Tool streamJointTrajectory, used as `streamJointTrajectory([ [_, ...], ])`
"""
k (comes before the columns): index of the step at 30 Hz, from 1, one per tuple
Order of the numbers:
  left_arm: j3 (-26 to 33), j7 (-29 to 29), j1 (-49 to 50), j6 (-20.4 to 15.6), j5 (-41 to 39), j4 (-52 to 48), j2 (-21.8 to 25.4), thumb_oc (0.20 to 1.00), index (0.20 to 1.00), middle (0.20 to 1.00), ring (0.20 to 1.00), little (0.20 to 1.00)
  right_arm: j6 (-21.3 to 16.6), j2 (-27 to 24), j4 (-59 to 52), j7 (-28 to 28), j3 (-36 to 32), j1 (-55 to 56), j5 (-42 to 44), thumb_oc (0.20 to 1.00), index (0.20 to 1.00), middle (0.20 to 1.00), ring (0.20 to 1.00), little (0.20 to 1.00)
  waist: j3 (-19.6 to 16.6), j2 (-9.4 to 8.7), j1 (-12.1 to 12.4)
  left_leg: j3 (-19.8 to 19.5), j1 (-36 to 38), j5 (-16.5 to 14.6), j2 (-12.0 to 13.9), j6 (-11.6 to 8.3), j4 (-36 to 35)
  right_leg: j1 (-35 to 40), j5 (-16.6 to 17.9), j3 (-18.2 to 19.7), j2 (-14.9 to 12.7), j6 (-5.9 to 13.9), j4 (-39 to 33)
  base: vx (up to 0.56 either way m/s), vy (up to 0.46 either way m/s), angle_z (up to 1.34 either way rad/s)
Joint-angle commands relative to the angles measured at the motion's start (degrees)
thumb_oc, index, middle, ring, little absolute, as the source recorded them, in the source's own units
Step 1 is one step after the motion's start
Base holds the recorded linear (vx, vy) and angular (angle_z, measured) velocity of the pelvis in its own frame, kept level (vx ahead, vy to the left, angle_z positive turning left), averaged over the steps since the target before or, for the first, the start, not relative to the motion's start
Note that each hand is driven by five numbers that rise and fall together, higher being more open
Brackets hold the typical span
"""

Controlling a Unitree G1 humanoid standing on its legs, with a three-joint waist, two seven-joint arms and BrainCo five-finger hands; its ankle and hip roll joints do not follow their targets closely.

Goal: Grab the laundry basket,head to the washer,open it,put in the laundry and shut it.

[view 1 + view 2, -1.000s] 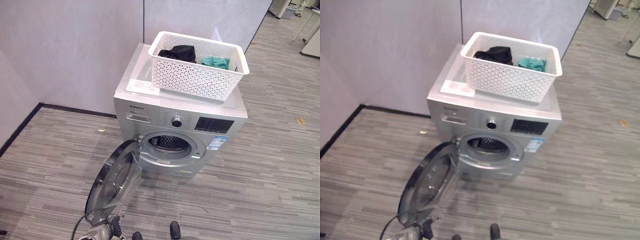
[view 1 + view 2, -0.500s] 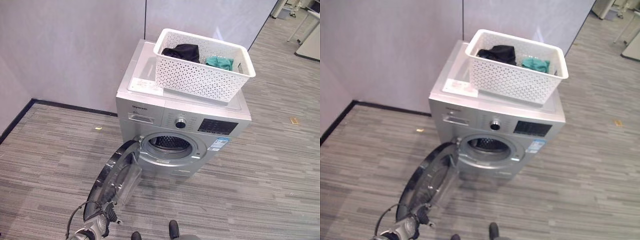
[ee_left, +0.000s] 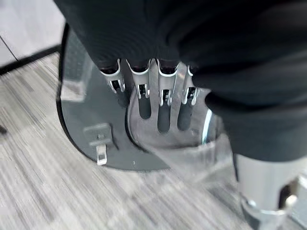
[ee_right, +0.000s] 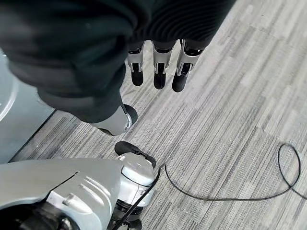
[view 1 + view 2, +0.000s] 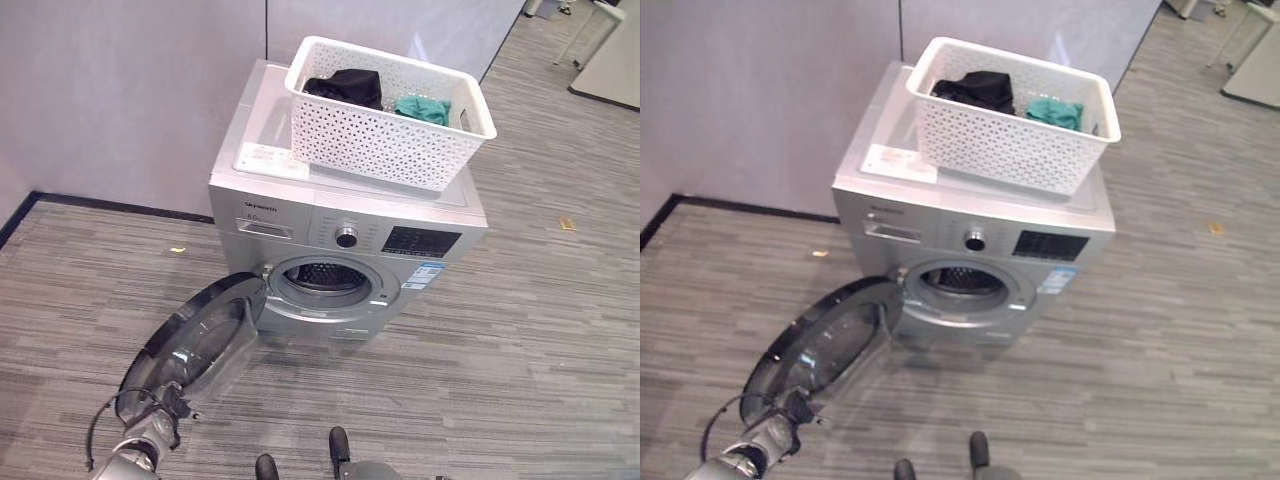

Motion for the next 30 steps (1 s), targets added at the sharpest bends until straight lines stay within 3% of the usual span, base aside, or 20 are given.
streamJointTrajectory([
  [1,0.7,3.3,-5.9,-0.6,-1.9,1.6,1.2,1.0,1.0,1.0,1.0,1.0,-1.2,-3.5,-1.3,0.1,2.2,-0.3,-0.8,1.0,1.0,1.0,1.0,1.0,-0.1,2.6,-0.9,-2.7,-4.8,-4.3,-0.5,-1.42,9.2,-0.8,-7.4,0.9,1.5,1.22,5.8,-0.02,-0.012,-0.06],
  [10,0.1,4.3,-6.6,-2.2,-4.8,0.7,-0.6,1.0,1.0,1.0,1.0,1.0,-0.7,-2.3,2.4,1.5,3.0,-1.3,-0.9,1.0,1.0,1.0,1.0,1.0,-0.5,2.74,-0.5,-3.6,-4.6,-4.4,-0.9,-1.39,9.7,-0.6,-8.2,0.6,1.1,1.1,7.0,0.0,-0.002,0.01],
  [14,-0.7,2.5,-3.9,-4.7,-8.8,-0.7,-5.1,1.0,1.0,1.0,1.0,1.0,-0.2,-0.7,5.4,2.9,1.3,-2.1,3.9,1.0,1.0,1.0,1.0,1.0,-0.9,2.87,-0.1,-4.8,-3.3,-4.7,-1.4,-1.0,9.5,0.5,-8.7,-0.2,0.5,1.28,7.9,0.05,0.003,0.12],
  [17,-1.2,1.5,-1.9,-5.8,-10.7,-1.7,-7.5,1.0,1.0,1.0,1.0,1.0,-0.4,0.1,7.3,4.0,-1.6,-2.4,9.6,1.0,1.0,1.0,1.0,1.0,-0.6,3.45,0.3,-5.3,-2.7,-4.7,-1.3,-0.72,9.6,0.0,-9.4,-1.3,0.4,1.49,11.5,0.02,0.01,0.16],
  [18,-2.4,-1.2,1.5,-6.7,-12.3,-1.9,-9.8,1.0,1.0,1.0,1.0,1.0,-0.2,1.4,10.1,3.4,-4.2,-3.9,13.6,1.0,1.0,1.0,1.0,1.0,0.2,3.57,0.8,-4.8,-1.2,-4.7,-0.4,-0.89,9.6,-1.7,-9.6,-4.8,1.8,2.38,14.9,0.02,-0.028,0.11],
  [20,-2.6,-2.2,2.6,-6.9,-12.9,-1.4,-10.3,1.0,1.0,1.0,1.0,1.0,-0.1,1.8,10.9,3.1,-4.7,-4.1,13.8,1.0,1.0,1.0,1.0,1.0,0.2,3.31,0.6,-4.9,-0.2,-4.6,-0.3,-1.09,8.8,-2.2,-9.4,-6.0,2.9,2.18,14.0,0.05,-0.055,-0.02],
  [21,-3.2,-3.9,4.1,-7.0,-12.7,-0.6,-11.4,1.0,1.0,1.0,1.0,1.0,0.4,2.3,12.3,2.9,-5.2,-4.4,13.0,1.0,1.0,1.0,1.0,1.0,0.2,3.3,1.0,-4.6,1.2,-4.4,-0.5,-1.19,7.9,-4.0,-8.6,-10.2,3.0,0.84,13.0,0.06,-0.058,-0.06],
  [23,-3.2,-3.9,4.1,-7.0,-12.7,-0.6,-11.4,1.0,1.0,1.0,1.0,1.0,0.4,2.2,12.3,2.9,-5.2,-4.3,13.0,1.0,1.0,1.0,1.0,1.0,0.2,3.33,0.9,-4.7,1.3,-4.4,-0.5,-1.2,7.8,-4.0,-8.6,-10.3,2.9,0.82,13.0,0.04,-0.033,-0.02],
  [25,-4.3,-5.5,5.8,-7.1,-11.3,0.1,-12.4,1.0,1.0,1.0,1.0,1.0,0.6,2.5,13.2,3.0,-6.0,-3.0,13.4,1.0,1.0,1.0,1.0,1.0,-0.2,3.13,0.5,-6.4,1.7,-5.3,-0.7,-1.1,10.6,-1.9,-10.7,-9.2,4.4,-1.25,13.0,0.11,-0.079,0.28],
  [28,-3.6,-7.5,8.3,-7.0,-12.6,1.0,-13.6,1.0,1.0,1.0,1.0,1.0,1.3,2.4,15.2,3.1,-7.2,-1.9,13.3,1.0,1.0,1.0,1.0,1.0,-1.9,3.05,0.9,-6.7,2.7,-7.3,-0.2,-1.55,14.2,2.2,-11.6,-9.4,5.1,-2.61,11.2,0.2,-0.142,0.5],
  [29,-3.6,-8.5,8.8,-7.1,-13.0,1.1,-13.9,1.0,1.0,1.0,1.0,1.0,1.5,2.1,15.5,3.5,-7.9,-1.6,13.5,1.0,1.0,1.0,1.0,1.0,-2.6,3.19,0.8,-6.6,2.6,-7.4,0.1,-2.03,16.2,3.6,-12.0,-9.2,5.4,-3.07,10.1,0.13,-0.16,0.11],
  [30,-3.9,-9.7,9.6,-7.2,-13.7,0.7,-14.2,1.0,1.0,1.0,1.0,1.0,1.7,1.0,15.8,3.6,-8.8,-1.3,14.5,1.0,1.0,1.0,1.0,1.0,-2.1,3.42,0.8,-7.0,0.3,-6.2,1.4,-3.78,28.1,6.3,-12.5,-8.7,6.5,-4.73,9.3,0.13,-0.162,0.17],
])
